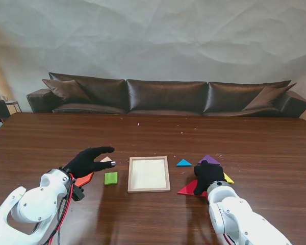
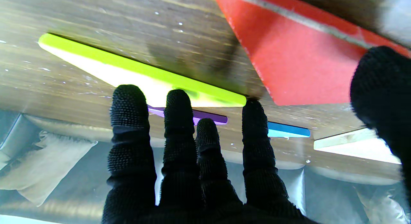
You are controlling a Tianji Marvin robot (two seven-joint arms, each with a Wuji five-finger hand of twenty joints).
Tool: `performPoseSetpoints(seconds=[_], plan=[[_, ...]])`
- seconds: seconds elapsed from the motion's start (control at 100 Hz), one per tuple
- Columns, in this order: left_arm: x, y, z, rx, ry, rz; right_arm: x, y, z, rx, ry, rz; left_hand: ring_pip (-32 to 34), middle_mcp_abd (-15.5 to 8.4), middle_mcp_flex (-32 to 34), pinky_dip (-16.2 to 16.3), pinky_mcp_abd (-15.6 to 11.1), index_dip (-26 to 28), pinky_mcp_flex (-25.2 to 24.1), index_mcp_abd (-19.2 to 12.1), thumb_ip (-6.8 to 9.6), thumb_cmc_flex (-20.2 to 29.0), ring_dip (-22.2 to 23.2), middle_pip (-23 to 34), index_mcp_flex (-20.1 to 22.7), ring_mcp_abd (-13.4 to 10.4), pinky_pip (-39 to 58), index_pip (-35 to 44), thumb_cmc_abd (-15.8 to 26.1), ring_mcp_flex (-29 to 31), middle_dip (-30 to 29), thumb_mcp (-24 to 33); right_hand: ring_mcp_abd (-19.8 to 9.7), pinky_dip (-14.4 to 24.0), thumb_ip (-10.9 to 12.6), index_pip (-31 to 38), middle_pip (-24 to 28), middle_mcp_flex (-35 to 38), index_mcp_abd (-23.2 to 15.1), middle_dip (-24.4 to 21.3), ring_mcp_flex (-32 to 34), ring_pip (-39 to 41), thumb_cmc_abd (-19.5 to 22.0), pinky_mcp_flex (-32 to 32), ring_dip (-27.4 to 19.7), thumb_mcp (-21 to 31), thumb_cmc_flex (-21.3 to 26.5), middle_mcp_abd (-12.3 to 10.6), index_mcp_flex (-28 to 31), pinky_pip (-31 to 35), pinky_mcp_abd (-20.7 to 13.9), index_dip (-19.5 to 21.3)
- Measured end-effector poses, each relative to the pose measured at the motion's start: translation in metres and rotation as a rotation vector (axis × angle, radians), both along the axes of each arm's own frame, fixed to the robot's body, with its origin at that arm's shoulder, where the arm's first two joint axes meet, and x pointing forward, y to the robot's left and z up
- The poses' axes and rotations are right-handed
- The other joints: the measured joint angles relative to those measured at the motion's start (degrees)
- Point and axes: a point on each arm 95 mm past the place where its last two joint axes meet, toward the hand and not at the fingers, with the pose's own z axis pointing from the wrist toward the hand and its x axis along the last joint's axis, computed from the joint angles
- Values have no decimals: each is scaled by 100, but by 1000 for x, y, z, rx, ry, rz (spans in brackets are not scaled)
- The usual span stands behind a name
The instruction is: Assemble the tangram pieces into a square
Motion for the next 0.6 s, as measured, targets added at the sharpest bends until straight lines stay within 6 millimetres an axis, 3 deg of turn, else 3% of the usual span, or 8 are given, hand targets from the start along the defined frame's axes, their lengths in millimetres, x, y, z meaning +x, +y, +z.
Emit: performPoseSetpoints(seconds=[0.48, 0.6], plan=[[0, -1, -1, 1, 10, -2, -4, 2, 0, -8, 5, 16, 0, 2, 1, 1, -1, 0, -3, 0, 0, 1, 0, 0, 0, 0, 0, 0, 59, 0, 6, -69, 74, 0, -45, -130, -10, -65, 139, -93, -81, -38, -71, 0, -41, -109, -4, 0, -119, 1, -3, 0], [0, -1, -1, 0, 10, -3, -5, 3, -1, -13, -1, 22, 0, 2, 1, 1, -1, 0, -3, 0, 0, 1, 0, 0, 1, 0, 0, 0, 59, 0, 6, -69, 77, 0, -50, -128, -10, -65, 186, -104, -81, -38, -353, 0, -42, -106, -58, 0, -117, 1, -5, 0]])
